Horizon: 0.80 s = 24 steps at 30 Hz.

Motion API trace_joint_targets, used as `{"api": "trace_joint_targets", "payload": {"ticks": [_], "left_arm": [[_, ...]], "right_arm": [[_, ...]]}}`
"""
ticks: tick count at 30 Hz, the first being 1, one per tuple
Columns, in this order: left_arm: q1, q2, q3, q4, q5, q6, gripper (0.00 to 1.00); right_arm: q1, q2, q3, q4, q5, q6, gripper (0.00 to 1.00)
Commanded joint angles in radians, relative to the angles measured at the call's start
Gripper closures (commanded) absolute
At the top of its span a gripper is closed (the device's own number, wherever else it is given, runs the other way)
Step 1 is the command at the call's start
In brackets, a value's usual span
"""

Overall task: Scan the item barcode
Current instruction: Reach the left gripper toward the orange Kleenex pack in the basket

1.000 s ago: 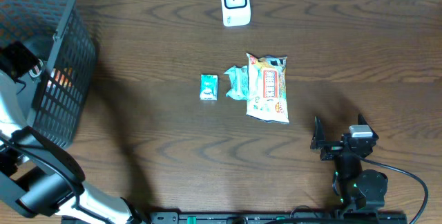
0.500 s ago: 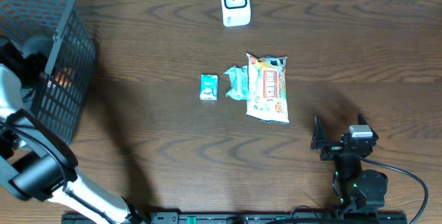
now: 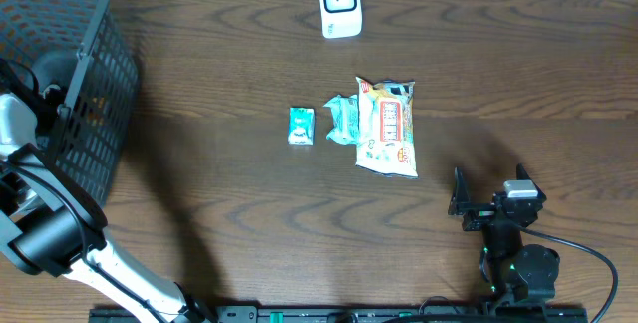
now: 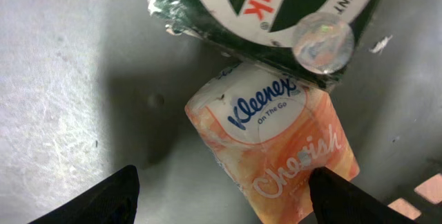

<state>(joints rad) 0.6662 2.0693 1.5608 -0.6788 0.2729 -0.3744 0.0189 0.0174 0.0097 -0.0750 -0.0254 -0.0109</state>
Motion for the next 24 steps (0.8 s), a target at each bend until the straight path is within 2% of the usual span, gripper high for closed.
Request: {"api": "trace_joint_targets", "payload": {"ticks": [1, 14, 23, 24], "left_arm": [[0.004, 0.026, -0.006, 0.004, 0.011, -0.098, 0.23], [0.004, 0.028, -0.006, 0.111, 0.012, -0.091, 0.24], [-0.029, 0.076, -0.006, 0.135, 0.041, -0.091, 0.28], [-0.032, 0.083, -0.006, 0.135, 0.041, -0.091, 0.31]], "right_arm": [[0.006, -0.003, -0.003, -0.002, 0.008, 0.002, 0.01], [0.006, -0.003, -0.003, -0.002, 0.008, 0.002, 0.01], [0.006, -0.003, -0.003, -0.002, 0.008, 0.002, 0.01], [0.006, -0.003, -0.003, -0.002, 0.008, 0.002, 0.01]]}}
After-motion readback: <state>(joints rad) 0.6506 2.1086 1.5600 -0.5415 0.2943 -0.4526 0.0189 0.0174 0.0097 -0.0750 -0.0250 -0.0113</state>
